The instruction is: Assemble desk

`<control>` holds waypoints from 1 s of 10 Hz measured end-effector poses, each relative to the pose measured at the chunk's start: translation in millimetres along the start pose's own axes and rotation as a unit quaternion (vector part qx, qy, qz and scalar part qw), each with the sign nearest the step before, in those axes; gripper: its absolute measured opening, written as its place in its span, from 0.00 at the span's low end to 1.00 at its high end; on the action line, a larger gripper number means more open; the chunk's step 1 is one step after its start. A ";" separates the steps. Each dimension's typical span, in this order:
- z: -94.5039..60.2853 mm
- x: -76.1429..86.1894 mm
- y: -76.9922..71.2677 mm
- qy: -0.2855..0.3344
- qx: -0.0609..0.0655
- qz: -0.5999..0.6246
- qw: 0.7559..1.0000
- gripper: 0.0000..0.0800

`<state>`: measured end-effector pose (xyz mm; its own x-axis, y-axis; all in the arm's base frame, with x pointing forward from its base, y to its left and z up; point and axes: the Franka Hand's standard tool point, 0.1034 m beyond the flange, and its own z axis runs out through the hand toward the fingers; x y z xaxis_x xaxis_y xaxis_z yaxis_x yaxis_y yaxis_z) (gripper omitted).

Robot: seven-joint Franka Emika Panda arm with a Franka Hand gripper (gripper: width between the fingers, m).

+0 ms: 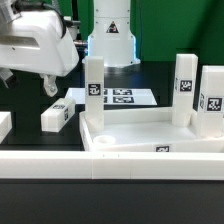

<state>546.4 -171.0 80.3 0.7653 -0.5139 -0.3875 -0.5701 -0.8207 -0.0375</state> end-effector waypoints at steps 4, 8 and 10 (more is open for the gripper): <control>10.2 -12.4 9.5 -0.098 -0.002 -0.014 0.995 0.81; 26.3 -18.0 21.7 -0.207 -0.012 -0.007 0.978 0.81; 32.8 -16.1 27.4 -0.248 -0.018 -0.005 0.969 0.81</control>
Offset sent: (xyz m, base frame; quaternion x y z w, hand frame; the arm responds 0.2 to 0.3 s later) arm 0.0040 0.0107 -0.0036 0.0207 -0.1942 0.0033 0.9807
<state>508.6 -177.1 55.3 0.5272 -0.3304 -0.7829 -0.5468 -0.8371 -0.0150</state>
